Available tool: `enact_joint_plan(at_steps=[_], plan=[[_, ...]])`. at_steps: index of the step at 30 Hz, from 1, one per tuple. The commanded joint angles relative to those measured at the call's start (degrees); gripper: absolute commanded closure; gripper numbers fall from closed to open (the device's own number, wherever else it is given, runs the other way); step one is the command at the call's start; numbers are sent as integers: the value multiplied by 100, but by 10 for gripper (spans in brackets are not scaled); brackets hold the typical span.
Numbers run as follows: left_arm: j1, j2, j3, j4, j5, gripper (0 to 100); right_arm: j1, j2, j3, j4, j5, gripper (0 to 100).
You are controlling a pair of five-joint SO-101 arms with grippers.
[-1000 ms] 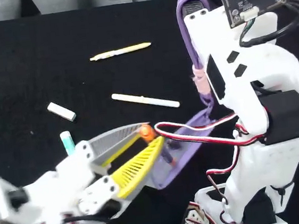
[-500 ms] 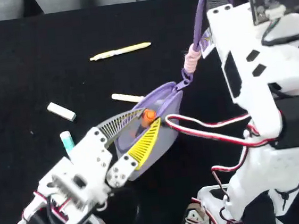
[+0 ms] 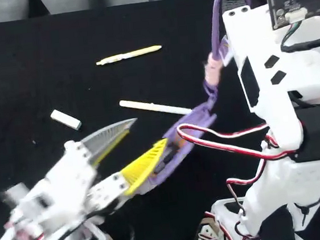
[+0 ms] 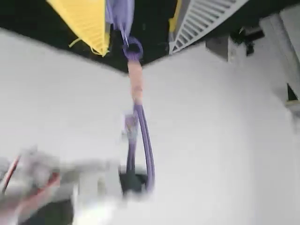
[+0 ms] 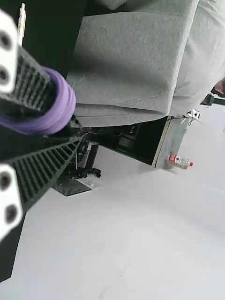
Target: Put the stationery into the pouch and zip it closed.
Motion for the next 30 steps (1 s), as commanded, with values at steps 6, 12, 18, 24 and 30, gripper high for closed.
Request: enact_joint_plan(at_steps=[6,12,18,24,30], plan=[[-2255,114,-1736,527,1081,795,97,-13,-233,18,9,987],[-3319,1495,-505,-791,1116,795,97,-13,-224,18,9,987],[-3679,4088,-295,-2382,1231,795,97,-13,-224,18,9,987],[-4013,7077,-1895,-2523,2629,791,97,-13,-233,18,9,987],[-4040,10013,-4831,-958,3631,790,97,-13,-233,18,9,987]])
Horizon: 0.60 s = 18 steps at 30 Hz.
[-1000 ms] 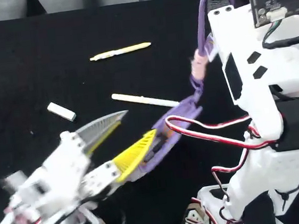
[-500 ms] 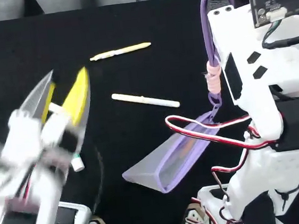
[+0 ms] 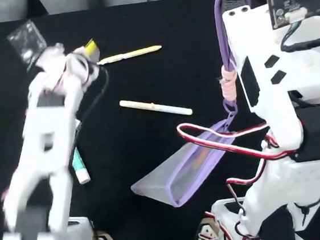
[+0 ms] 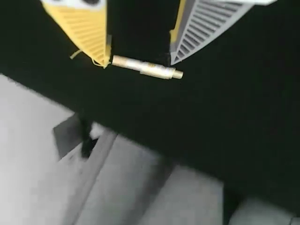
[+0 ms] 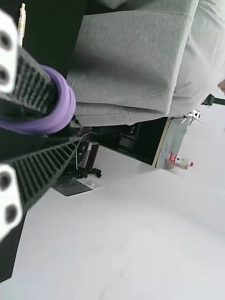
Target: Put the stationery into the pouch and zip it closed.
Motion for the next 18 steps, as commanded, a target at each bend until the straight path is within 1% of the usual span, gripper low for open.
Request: enact_joint_plan(at_steps=[1,5,9,12,18], plan=[[13,2171,-2800,1345,703,790,97,-13,-233,18,9,987],[40,3798,-5015,2593,1538,790,97,-13,-233,18,9,987],[13,5257,-7055,3429,2646,789,97,-13,-233,18,9,987],[-31,6259,-8453,3684,3165,789,97,-13,-224,18,9,987],[-31,8202,-10651,3666,3578,789,97,-13,-224,26,18,987]])
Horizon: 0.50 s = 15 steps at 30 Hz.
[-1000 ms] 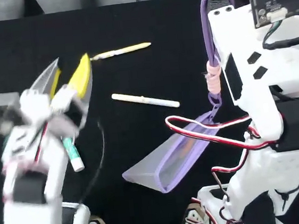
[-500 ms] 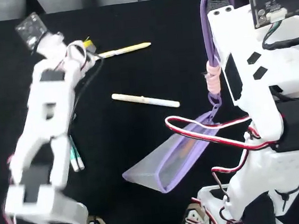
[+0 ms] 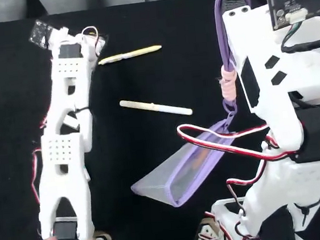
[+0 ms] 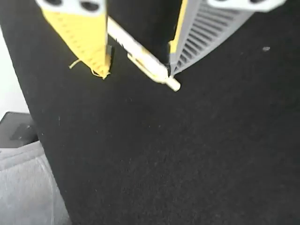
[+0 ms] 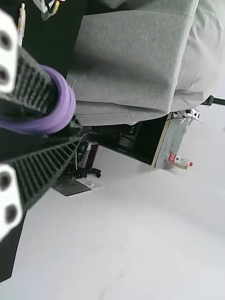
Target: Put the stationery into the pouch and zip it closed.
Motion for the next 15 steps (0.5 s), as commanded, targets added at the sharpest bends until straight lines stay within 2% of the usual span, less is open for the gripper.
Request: enact_joint_plan(at_steps=[1,4,11,15], plan=[[-40,1204,-2009,35,396,790,97,-13,-224,26,18,987],[-31,1960,-2800,35,448,794,97,-13,-224,26,18,987],[48,2242,-2633,-105,448,795,97,-13,-224,26,26,987],[110,2224,-2686,334,431,795,97,-13,-224,26,35,987]])
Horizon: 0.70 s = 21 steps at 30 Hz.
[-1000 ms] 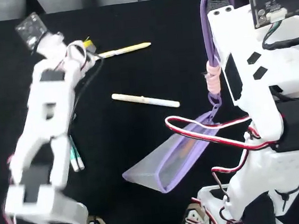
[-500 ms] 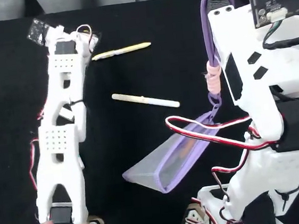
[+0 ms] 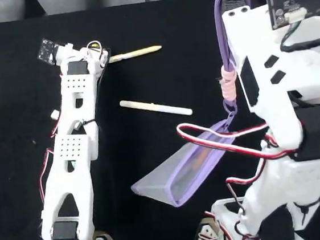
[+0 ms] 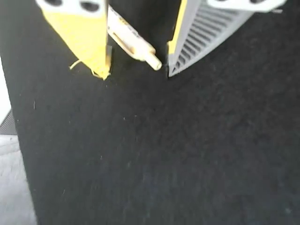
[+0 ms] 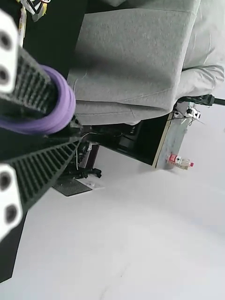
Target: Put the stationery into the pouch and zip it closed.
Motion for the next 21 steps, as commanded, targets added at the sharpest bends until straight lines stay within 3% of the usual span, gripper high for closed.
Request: enact_joint_plan(at_steps=[1,11,15,21], plan=[[84,-70,-303,378,44,795,97,-13,-224,9,35,987],[-13,79,-268,360,44,797,105,-13,-224,9,53,987],[-22,299,-251,404,35,858,123,-13,-224,9,53,987],[-92,457,-303,422,-1143,972,132,-13,-242,9,53,987]])
